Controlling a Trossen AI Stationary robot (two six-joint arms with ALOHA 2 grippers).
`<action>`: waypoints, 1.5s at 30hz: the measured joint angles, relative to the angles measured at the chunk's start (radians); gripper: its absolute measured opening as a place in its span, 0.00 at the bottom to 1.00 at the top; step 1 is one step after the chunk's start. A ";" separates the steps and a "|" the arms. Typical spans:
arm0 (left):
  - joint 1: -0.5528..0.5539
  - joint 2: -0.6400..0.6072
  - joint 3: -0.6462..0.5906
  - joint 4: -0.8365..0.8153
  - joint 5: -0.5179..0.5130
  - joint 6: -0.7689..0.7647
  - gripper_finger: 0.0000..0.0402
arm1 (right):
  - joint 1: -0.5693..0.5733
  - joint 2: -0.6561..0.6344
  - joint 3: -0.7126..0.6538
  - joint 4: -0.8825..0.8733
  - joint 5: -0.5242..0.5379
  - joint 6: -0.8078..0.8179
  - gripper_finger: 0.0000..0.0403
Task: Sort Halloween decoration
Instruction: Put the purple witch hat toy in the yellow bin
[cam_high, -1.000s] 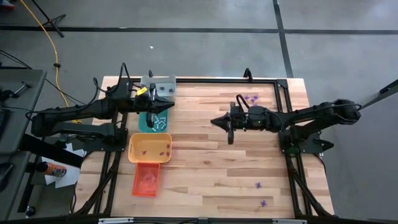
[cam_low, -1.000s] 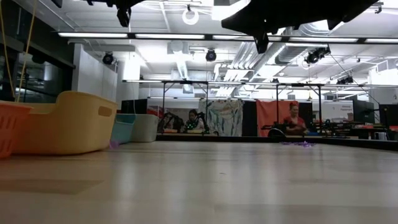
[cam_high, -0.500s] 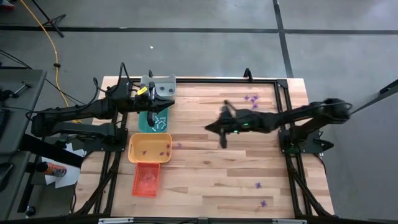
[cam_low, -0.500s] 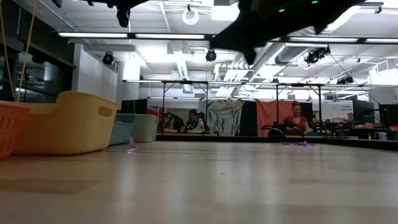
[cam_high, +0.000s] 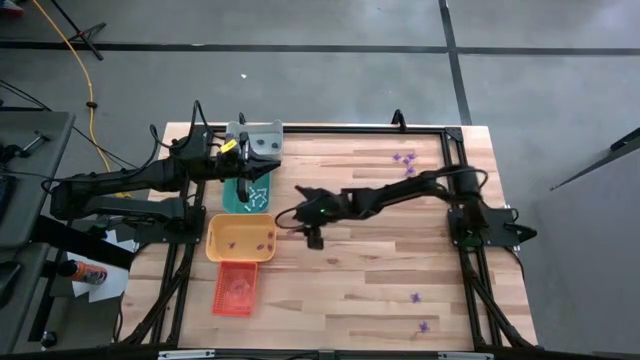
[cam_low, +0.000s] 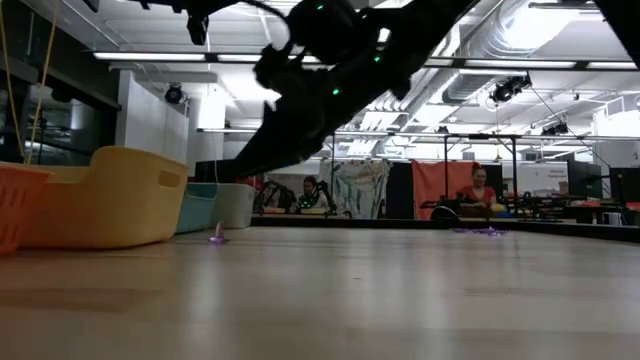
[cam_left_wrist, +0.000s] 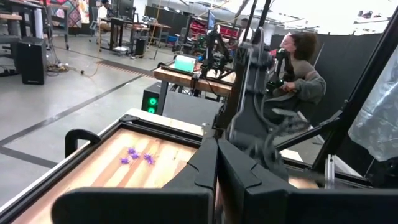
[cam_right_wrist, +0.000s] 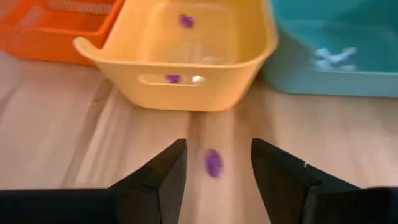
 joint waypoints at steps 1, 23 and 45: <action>0.000 0.000 0.000 0.000 0.000 0.000 0.00 | 0.000 0.020 0.016 -0.001 -0.014 0.007 0.44; 0.001 0.000 0.000 -0.002 0.001 0.035 0.00 | 0.008 0.205 0.051 0.115 -0.034 0.061 0.45; 0.001 0.000 0.000 -0.001 0.000 0.035 0.00 | -0.006 0.124 0.049 0.055 -0.052 0.114 0.04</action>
